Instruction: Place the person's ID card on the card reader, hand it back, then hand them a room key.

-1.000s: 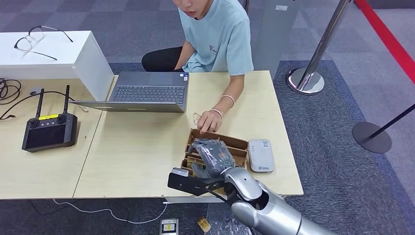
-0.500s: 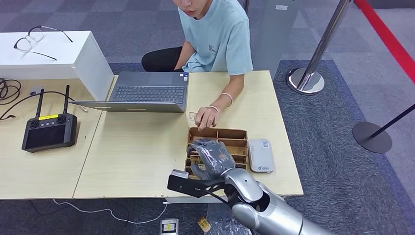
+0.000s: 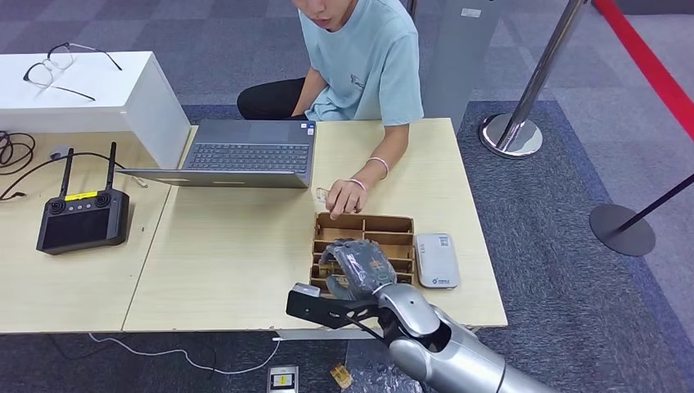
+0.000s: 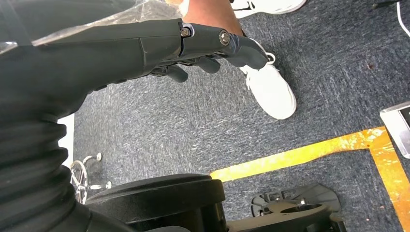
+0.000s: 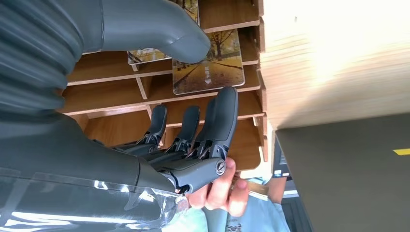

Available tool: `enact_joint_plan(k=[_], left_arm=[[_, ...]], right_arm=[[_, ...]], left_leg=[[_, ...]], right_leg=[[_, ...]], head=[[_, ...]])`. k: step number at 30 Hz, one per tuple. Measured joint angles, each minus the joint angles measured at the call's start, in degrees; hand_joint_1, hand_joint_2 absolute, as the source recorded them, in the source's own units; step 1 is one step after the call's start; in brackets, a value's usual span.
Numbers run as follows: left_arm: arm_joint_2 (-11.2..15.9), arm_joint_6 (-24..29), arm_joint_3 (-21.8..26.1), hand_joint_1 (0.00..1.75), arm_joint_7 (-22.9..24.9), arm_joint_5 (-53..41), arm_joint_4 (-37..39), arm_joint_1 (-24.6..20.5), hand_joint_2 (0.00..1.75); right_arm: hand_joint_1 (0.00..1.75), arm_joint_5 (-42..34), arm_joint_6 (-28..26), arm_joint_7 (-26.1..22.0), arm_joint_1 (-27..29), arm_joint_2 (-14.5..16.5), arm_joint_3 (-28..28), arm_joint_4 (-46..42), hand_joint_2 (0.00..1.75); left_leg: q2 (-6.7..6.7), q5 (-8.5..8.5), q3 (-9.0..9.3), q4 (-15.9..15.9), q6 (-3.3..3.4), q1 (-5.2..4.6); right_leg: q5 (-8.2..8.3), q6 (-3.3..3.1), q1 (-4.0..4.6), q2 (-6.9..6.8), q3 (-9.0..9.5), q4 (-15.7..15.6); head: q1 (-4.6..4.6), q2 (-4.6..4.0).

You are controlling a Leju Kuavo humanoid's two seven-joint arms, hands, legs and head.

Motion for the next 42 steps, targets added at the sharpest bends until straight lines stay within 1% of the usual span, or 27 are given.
enact_joint_plan(k=[4,8,17,36,42], left_arm=[[0.0,0.0,0.0,0.00,0.1,-0.1,0.0,0.0,1.75],[0.0,0.0,0.0,0.00,0.1,-0.1,0.0,0.0,1.75],[0.0,-0.3,0.0,0.00,0.1,0.0,0.0,0.0,1.75],[0.0,-0.4,0.0,0.00,-0.1,0.0,0.0,0.0,1.75],[-0.1,-0.4,0.0,0.00,-0.1,-0.1,0.0,0.0,1.75]], right_arm=[[0.85,0.0,-0.1,0.0,-0.1,0.0,-0.2,0.7,1.75],[0.79,0.0,-0.2,0.0,-0.4,0.0,-0.4,1.3,1.75],[0.75,-0.2,-0.6,0.5,-1.4,-0.1,-1.1,1.5,1.75],[0.86,-0.8,0.1,0.8,-1.6,-0.8,-1.3,1.8,1.75],[0.85,-0.8,0.3,0.8,-1.4,-0.8,-1.2,2.0,1.75]], left_leg=[[0.00,0.00,0.00,0.0,0.00,0.00],[0.00,0.00,0.01,0.0,0.00,0.00],[0.00,0.00,0.01,0.0,0.00,0.00],[0.00,0.00,0.00,0.0,0.00,0.00],[0.00,0.00,0.00,0.0,0.00,0.00]], right_leg=[[0.00,0.00,0.00,0.00,0.00,0.0],[0.00,0.00,0.00,0.00,0.00,0.0],[0.00,0.00,0.00,0.00,0.00,0.0],[0.00,0.00,0.00,0.00,-0.01,0.0],[0.00,0.00,0.00,0.00,-0.01,0.0]], head=[[0.01,0.01],[0.01,0.01],[0.00,0.00],[0.01,0.00],[0.00,0.01]])
